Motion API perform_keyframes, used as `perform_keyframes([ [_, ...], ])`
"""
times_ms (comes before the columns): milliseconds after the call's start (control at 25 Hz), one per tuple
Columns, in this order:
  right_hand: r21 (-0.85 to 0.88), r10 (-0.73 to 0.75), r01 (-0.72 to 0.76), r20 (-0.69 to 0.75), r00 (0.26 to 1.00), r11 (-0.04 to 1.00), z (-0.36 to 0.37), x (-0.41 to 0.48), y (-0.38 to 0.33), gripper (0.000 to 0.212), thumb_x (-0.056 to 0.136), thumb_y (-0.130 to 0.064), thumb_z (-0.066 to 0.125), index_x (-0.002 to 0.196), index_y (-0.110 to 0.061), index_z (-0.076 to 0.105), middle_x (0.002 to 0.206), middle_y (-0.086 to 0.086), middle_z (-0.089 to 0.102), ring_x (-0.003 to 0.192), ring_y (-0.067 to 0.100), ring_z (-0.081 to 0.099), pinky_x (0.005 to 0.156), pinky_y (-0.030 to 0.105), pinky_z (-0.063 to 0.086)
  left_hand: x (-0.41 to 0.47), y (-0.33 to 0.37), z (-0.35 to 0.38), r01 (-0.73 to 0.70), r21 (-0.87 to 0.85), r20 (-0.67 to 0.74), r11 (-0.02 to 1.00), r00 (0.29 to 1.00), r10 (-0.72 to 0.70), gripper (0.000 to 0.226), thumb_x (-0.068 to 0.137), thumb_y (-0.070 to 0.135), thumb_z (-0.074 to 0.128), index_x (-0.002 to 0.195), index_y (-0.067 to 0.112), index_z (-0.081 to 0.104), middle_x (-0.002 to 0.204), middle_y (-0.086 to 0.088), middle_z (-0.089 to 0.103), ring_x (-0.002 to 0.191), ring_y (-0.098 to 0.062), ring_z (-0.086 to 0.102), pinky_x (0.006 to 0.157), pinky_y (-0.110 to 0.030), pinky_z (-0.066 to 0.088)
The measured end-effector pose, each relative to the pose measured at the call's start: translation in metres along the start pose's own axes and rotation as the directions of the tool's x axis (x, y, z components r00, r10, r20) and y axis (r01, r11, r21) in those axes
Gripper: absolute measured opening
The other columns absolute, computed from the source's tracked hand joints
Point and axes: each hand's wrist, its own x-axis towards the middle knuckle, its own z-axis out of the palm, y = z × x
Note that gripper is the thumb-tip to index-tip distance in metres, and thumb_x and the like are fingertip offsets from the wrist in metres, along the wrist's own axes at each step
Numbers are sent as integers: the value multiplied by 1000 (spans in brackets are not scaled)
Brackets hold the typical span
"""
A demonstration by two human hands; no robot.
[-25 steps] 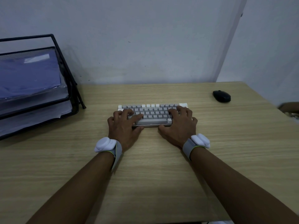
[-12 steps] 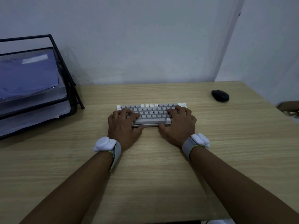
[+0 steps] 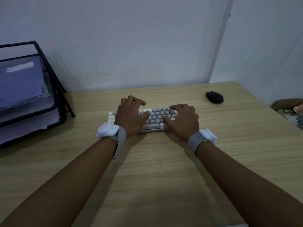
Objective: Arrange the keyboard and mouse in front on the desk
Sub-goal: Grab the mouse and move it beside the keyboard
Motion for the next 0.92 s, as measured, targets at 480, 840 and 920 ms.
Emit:
perform_keyframes([
  [480,-49,86,-89,-64,994,995,-43,70,74,58,76,-52,68,125,-22,61,135,6,56,128,29,43,101,47,41,95,92,61,-22,-169,181,985,982,53,28,85,31,59,112,22,60,120,2,49,118,-17,40,86,-34,43],
  [840,-150,167,-183,-111,980,972,-62,121,139,68,70,-54,71,131,-26,56,136,4,53,128,30,42,97,44,42,146,132,131,-59,-195,330,979,936,122,33,88,34,57,121,27,59,129,0,51,115,-21,52,94,-38,44],
  [920,-170,191,-203,-88,978,964,-62,130,157,73,71,-54,72,135,-26,52,141,5,50,129,30,42,98,45,43,156,137,150,-58,-209,383,976,914,136,35,89,33,56,124,29,59,130,-1,52,115,-21,54,96,-38,44],
])
